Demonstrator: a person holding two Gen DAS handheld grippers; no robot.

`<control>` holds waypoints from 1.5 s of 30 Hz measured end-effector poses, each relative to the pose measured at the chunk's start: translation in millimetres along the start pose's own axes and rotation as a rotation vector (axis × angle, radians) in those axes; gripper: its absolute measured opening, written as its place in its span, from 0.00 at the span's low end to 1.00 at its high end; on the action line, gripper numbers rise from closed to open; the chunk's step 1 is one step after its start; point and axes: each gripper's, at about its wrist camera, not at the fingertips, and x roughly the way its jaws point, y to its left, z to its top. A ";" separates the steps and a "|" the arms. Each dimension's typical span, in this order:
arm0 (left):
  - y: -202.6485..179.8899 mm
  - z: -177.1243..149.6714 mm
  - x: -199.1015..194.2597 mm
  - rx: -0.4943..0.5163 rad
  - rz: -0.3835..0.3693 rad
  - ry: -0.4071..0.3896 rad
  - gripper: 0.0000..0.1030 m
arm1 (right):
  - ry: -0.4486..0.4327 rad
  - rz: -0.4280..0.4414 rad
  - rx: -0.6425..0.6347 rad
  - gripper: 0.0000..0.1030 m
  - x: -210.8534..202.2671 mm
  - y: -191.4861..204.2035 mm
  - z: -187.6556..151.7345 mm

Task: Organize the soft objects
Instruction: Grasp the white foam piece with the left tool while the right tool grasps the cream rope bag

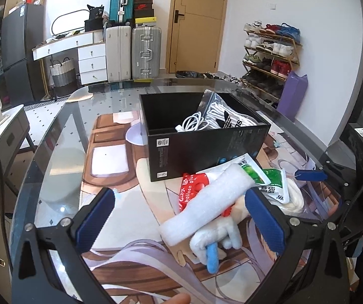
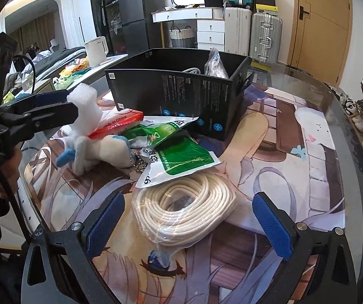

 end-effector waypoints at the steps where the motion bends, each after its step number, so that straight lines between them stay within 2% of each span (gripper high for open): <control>1: 0.5 -0.3 0.5 -0.002 -0.002 0.000 1.00 | 0.001 -0.003 -0.001 0.99 0.6 0.3 0.2; 10: -2.8 -4.2 10.0 0.016 -0.037 0.030 0.98 | -0.001 -0.018 0.007 0.99 1.5 1.2 0.5; 16: -3.1 -5.7 11.8 0.019 -0.052 0.035 0.89 | 0.000 -0.021 0.018 0.99 3.1 0.1 1.2; 18: -2.3 -6.2 11.6 0.014 -0.067 0.037 0.83 | 0.002 -0.027 0.014 0.99 4.4 0.3 0.9; 20: -2.1 -6.4 10.8 0.011 -0.074 0.033 0.82 | 0.004 -0.030 0.011 0.99 5.5 1.2 0.9; 23: -1.7 -6.7 11.0 0.012 -0.092 0.041 0.60 | 0.001 -0.028 0.004 0.99 6.0 2.2 1.1; 32: -0.4 -9.3 12.7 0.002 -0.108 0.052 0.26 | 0.003 -0.030 -0.016 0.98 5.5 4.1 -1.6; 38: 1.4 -9.1 10.2 -0.005 -0.110 0.043 0.23 | 0.000 -0.025 -0.014 0.94 4.3 3.5 -2.3; 44: 3.4 -5.3 5.8 -0.009 -0.106 0.029 0.22 | -0.001 -0.019 -0.019 0.83 4.1 1.6 -2.7; 45: 3.3 -5.3 4.8 -0.009 -0.106 0.028 0.22 | -0.002 -0.016 -0.021 0.79 3.8 1.5 -3.0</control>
